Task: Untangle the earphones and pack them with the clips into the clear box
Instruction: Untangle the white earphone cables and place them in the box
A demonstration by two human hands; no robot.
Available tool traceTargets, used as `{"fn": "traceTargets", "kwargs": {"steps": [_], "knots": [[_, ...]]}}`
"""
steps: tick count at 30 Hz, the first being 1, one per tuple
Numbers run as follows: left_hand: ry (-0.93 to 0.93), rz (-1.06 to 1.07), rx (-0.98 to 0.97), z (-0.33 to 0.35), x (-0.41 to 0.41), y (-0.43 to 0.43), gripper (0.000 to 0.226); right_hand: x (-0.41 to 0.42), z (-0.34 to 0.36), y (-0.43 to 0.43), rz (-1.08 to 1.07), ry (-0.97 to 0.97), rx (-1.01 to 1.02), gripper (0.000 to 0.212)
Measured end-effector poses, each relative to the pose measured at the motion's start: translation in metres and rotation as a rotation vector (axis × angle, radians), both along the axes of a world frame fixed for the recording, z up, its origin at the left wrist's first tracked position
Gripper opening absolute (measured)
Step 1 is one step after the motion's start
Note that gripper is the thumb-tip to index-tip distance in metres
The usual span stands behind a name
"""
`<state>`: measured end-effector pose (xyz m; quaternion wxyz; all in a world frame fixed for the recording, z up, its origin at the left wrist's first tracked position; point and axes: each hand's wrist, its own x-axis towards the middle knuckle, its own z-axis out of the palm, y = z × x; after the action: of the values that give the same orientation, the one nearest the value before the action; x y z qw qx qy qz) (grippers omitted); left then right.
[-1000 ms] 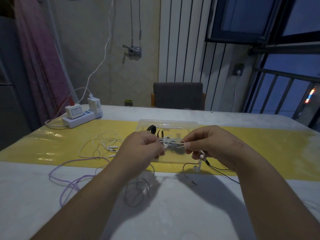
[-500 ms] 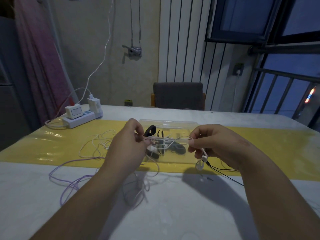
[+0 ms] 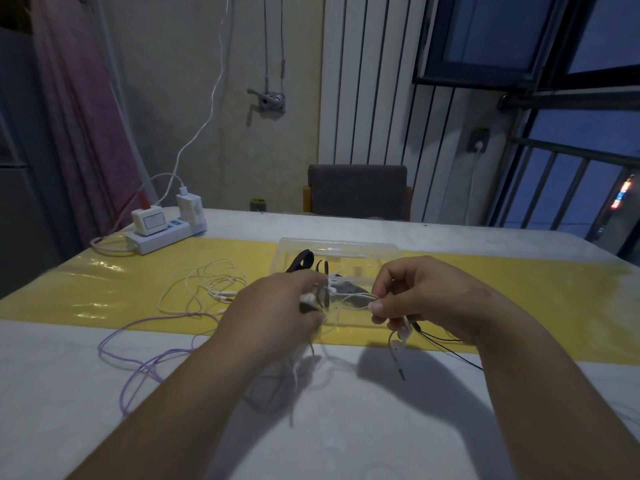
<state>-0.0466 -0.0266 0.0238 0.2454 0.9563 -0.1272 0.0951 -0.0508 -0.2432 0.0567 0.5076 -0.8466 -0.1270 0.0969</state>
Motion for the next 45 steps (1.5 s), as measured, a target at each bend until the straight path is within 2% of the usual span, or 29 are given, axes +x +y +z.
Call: {"fn": "traceTargets", "kwargs": {"steps": [2,7,10,13,17,24,31,37,41,43,45], "knots": [[-0.085,-0.062,0.045,-0.001,0.002,-0.001,0.045,0.0,0.0,0.001,-0.006,-0.001,-0.012,0.009],[-0.315,-0.27,-0.015,-0.004,0.006,-0.005,0.023,0.001,-0.002,0.004,-0.004,-0.004,-0.036,0.014],[-0.354,-0.345,-0.11,-0.006,0.005,-0.008,0.027,0.0,-0.002,0.006,0.017,0.0,-0.025,0.011],[-0.324,-0.407,-0.099,-0.009,0.004,-0.012,0.021,-0.001,-0.002,0.007,0.033,-0.001,-0.021,0.01],[-0.219,-0.254,-0.289,-0.012,0.006,-0.01,0.005,-0.001,-0.001,0.007,0.002,0.007,0.074,0.011],[-0.079,-0.112,-0.693,-0.002,0.004,-0.005,0.013,-0.002,0.0,0.005,-0.02,0.043,0.121,0.009],[-0.065,0.042,-0.901,-0.002,0.007,-0.004,0.021,0.0,-0.001,0.003,-0.019,0.073,0.167,0.008],[-0.168,0.191,-0.843,0.002,0.006,-0.003,0.021,0.002,-0.003,0.001,-0.01,0.179,0.216,0.009],[-0.165,0.194,-0.49,0.003,0.003,0.002,0.032,0.003,-0.004,-0.002,0.004,0.096,0.18,0.009],[-0.112,0.155,-0.368,0.003,0.002,0.0,0.027,0.003,-0.004,-0.002,0.013,0.067,0.188,0.008],[-0.058,0.097,-0.321,0.001,0.002,-0.002,0.013,0.003,-0.005,0.0,0.023,0.048,0.194,0.007]]}}
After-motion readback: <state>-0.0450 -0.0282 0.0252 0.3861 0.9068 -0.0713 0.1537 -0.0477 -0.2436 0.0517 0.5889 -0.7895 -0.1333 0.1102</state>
